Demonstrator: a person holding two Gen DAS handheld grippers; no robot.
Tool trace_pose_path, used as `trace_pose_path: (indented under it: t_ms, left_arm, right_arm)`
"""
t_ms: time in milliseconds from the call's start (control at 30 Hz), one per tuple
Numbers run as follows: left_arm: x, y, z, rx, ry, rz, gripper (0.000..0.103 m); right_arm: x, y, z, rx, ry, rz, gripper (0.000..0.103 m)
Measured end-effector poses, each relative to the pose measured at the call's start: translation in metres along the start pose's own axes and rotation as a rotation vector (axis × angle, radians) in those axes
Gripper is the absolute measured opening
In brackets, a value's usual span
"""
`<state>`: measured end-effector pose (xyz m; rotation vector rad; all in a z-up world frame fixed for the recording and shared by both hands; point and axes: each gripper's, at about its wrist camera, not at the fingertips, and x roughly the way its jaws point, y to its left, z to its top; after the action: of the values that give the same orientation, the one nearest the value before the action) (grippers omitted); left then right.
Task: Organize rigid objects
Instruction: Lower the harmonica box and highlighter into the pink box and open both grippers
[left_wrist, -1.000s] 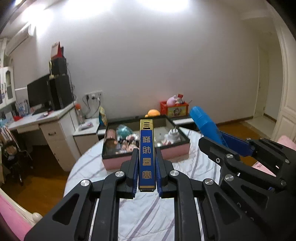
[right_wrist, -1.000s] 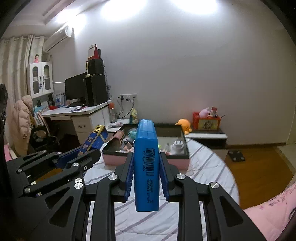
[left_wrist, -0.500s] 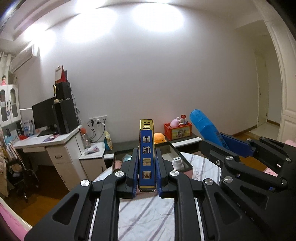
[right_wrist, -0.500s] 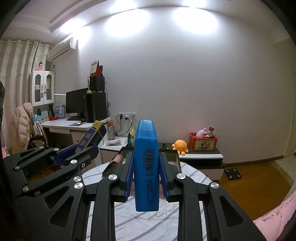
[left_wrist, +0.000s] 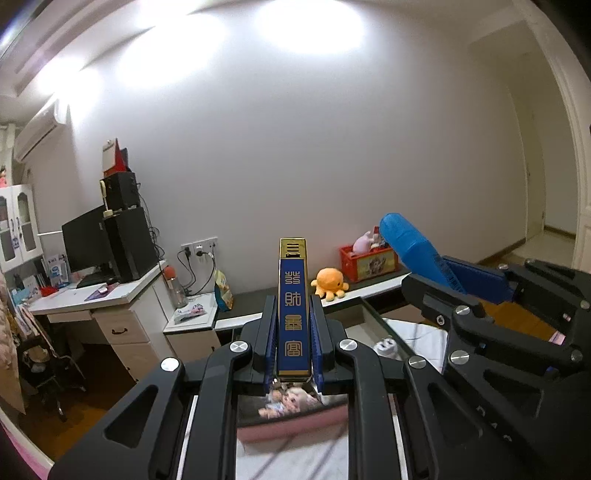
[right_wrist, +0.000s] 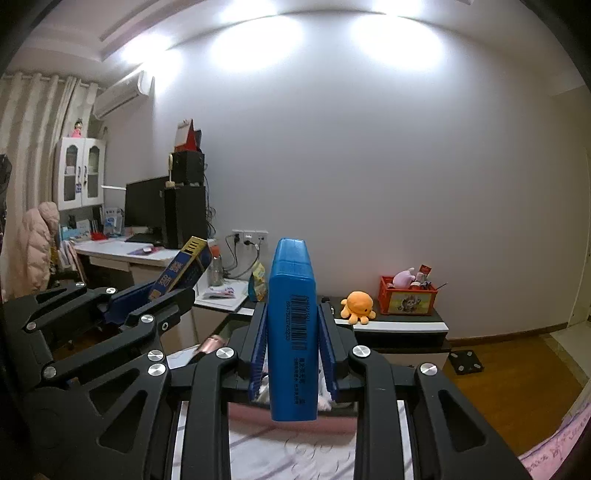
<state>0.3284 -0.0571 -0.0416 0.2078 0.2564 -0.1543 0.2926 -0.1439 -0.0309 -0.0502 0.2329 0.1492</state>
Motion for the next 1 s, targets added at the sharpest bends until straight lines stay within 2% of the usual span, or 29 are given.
trace_pose_path:
  t_ms: [200,433,467,600,767,833,867,900,933,1000]
  left_arm:
    - [0.084,0.002,-0.009,0.037,0.093,0.005,0.016]
    - [0.187,-0.002,-0.053,0.049,0.316,-0.035,0.016]
    - [0.197,-0.003,-0.06,0.046,0.341,-0.04,0.016]
    - [0.22,-0.007,-0.077,0.046,0.411,-0.062,0.018]
    - [0.229,-0.007,-0.084,0.039,0.443,-0.066,0.023]
    - [0.223,-0.005,-0.085,0.062,0.442,-0.015,0.039]
    - [0.219,-0.004,-0.082,0.071,0.433,-0.002,0.065]
    - [0.213,-0.001,-0.08,0.07,0.423,-0.005,0.084]
    - [0.207,0.001,-0.079,0.064,0.413,-0.009,0.089]
    - [0.186,0.011,-0.07,0.029,0.367,-0.009,0.094]
  right_arm:
    - [0.072,-0.013,-0.008,0.006,0.07,0.005,0.027]
    - [0.164,-0.03,-0.048,0.02,0.254,0.019,0.027]
    - [0.178,-0.031,-0.057,0.02,0.295,0.022,0.027]
    - [0.202,-0.036,-0.076,0.018,0.367,0.017,0.027]
    - [0.211,-0.041,-0.084,0.03,0.4,0.01,0.03]
    - [0.209,-0.043,-0.083,0.03,0.405,0.002,0.036]
    - [0.204,-0.043,-0.081,0.031,0.398,-0.011,0.038]
    - [0.2,-0.043,-0.077,0.032,0.389,-0.02,0.057]
    - [0.196,-0.045,-0.072,0.04,0.375,-0.014,0.088]
    - [0.179,-0.046,-0.061,0.062,0.338,-0.014,0.103]
